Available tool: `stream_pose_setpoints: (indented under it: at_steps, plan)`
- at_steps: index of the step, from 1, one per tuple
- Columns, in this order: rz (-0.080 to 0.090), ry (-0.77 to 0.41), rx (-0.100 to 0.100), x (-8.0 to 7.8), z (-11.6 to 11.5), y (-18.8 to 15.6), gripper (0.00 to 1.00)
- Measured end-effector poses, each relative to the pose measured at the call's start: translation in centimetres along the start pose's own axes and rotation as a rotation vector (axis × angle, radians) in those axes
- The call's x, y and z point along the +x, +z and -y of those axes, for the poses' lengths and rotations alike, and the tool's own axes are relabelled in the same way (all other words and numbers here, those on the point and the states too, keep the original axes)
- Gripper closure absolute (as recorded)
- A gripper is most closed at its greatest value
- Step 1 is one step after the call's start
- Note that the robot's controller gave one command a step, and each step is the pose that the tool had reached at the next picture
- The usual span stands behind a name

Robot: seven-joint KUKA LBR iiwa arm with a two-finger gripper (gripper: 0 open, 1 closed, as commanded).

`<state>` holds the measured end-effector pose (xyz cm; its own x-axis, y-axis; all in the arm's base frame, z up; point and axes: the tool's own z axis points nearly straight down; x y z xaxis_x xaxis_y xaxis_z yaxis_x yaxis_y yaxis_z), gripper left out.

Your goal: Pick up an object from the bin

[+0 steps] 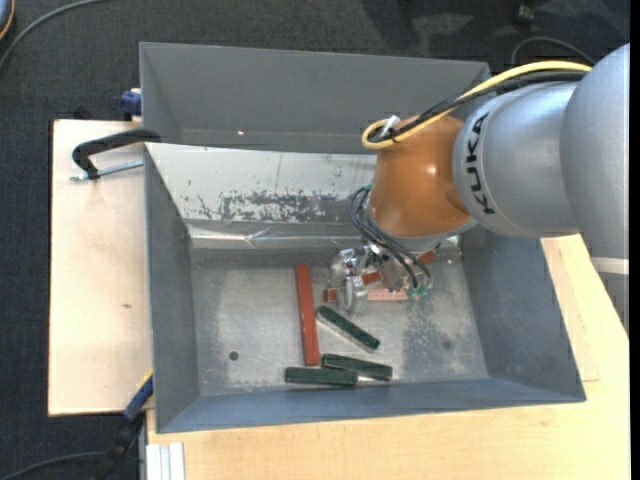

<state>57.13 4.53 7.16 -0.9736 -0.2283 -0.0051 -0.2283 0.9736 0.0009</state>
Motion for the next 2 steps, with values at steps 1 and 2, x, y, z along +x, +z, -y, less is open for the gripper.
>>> stream_pose_setpoints:
  at_steps: [1, 2]
  plan:
    - [0.009, -0.008, 0.001, 0.1, -2.4, -10.5, 1.00]
    - [0.010, -0.061, 0.001, 0.8, -4.4, -20.7, 1.00]
